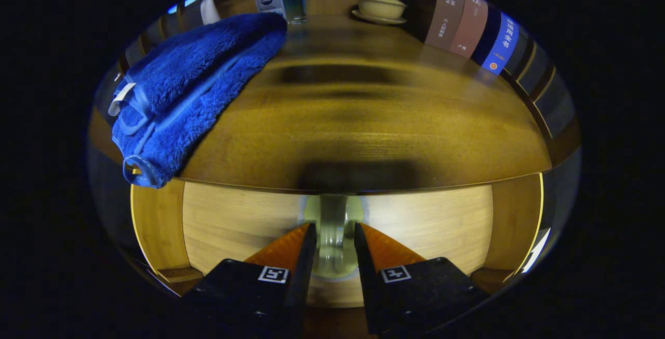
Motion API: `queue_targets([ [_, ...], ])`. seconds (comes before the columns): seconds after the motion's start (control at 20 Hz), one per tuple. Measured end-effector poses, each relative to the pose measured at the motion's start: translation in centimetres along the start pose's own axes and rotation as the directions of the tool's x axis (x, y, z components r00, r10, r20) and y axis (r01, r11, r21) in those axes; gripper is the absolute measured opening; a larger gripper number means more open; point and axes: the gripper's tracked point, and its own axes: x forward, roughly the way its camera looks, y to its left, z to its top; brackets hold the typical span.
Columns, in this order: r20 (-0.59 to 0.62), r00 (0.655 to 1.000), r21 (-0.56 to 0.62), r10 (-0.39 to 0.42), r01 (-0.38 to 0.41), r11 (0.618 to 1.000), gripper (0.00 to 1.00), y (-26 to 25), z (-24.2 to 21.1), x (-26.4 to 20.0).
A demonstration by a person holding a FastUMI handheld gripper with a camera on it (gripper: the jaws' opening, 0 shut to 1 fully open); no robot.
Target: Pull open the drawer, take out the items inside it, and place them on the countertop above the cabinet.
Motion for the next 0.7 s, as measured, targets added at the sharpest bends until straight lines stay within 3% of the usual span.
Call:
queue_targets([
  [0.05,-0.001,1.0,-0.004,-0.002,0.002,1.0,0.49,0.0,-0.1,0.1],
  [0.15,0.048,0.999,0.01,0.002,-0.002,1.0,0.24,0.0,1.3,-0.2],
  [0.25,0.014,1.0,0.003,0.009,-0.009,1.0,0.24,0.1,0.4,-0.2],
  [0.7,0.09,0.996,-0.004,0.024,-0.024,1.0,0.24,0.2,0.3,-2.2],
])
